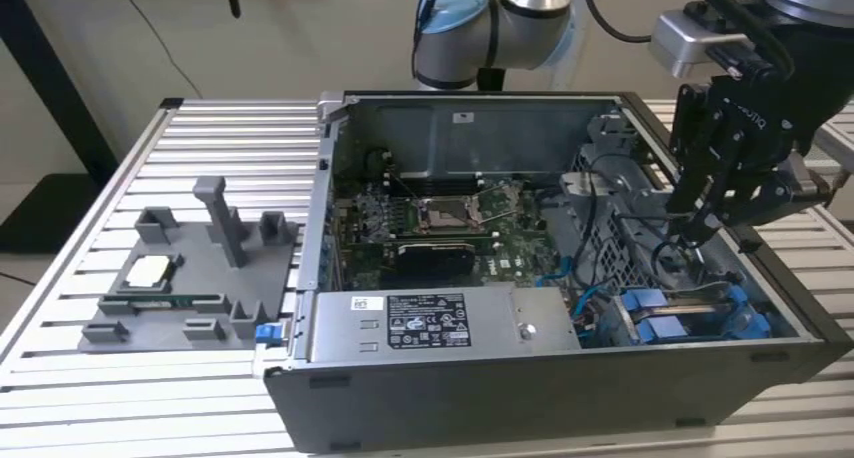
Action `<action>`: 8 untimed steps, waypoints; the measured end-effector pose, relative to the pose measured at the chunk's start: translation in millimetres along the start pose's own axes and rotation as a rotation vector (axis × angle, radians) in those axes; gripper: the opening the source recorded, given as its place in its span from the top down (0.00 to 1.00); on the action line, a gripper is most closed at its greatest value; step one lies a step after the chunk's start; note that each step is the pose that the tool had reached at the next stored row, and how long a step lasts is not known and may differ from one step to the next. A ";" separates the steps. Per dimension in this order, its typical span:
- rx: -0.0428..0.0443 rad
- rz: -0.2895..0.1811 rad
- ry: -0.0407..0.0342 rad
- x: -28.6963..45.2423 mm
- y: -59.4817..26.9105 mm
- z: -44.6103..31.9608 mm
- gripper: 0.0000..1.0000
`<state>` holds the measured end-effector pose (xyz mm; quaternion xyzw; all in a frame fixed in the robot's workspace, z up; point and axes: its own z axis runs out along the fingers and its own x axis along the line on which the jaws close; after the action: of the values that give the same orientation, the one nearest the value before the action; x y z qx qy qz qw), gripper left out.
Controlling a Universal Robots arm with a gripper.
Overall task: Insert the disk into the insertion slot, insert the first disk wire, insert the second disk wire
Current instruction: 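Insert the first disk wire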
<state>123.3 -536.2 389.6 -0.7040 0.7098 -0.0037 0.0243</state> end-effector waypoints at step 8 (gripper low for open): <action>0.0044 -0.001 -0.0067 -2.4 0.3 3.2 0.62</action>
<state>123.2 -533.7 386.5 -0.7043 0.7093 -0.0029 0.0282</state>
